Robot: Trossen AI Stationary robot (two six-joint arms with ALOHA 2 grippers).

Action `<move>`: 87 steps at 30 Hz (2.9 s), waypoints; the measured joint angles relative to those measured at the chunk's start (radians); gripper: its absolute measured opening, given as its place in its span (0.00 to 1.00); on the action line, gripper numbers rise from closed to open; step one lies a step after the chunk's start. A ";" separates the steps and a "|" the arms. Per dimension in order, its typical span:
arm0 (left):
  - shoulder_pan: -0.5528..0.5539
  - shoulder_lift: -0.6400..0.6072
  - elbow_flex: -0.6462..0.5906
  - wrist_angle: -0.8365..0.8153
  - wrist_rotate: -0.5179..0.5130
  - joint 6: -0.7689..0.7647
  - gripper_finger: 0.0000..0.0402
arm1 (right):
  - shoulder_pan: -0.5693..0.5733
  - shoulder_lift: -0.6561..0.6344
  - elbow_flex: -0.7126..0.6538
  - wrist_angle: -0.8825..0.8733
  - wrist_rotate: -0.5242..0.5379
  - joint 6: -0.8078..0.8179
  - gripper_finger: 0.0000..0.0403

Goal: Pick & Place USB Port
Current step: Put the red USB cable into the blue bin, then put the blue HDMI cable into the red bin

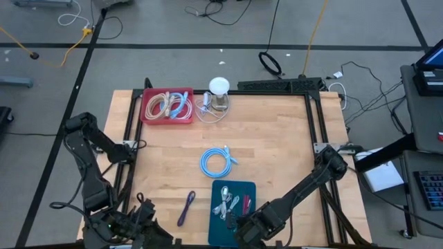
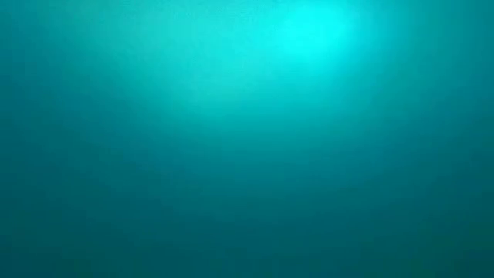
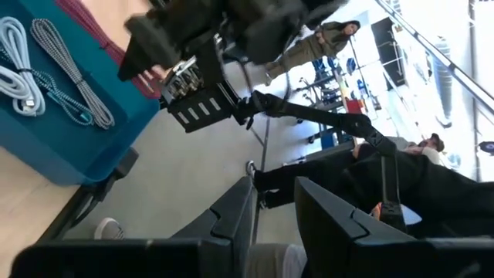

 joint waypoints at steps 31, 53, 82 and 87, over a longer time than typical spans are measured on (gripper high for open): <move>0.014 -0.002 0.000 -0.078 -0.126 -0.054 0.25 | -0.022 -0.115 -0.003 0.343 0.431 0.240 0.28; 0.859 -0.002 0.000 -0.806 0.646 0.092 0.47 | -0.033 -0.454 -0.019 -0.396 0.392 1.334 0.28; 1.162 0.488 0.006 -0.679 0.768 0.369 0.72 | -0.100 -1.043 -0.978 0.353 0.392 1.796 0.28; 1.166 0.514 0.005 -0.682 0.768 0.335 0.59 | -0.116 -1.061 -0.979 0.438 0.393 1.716 0.28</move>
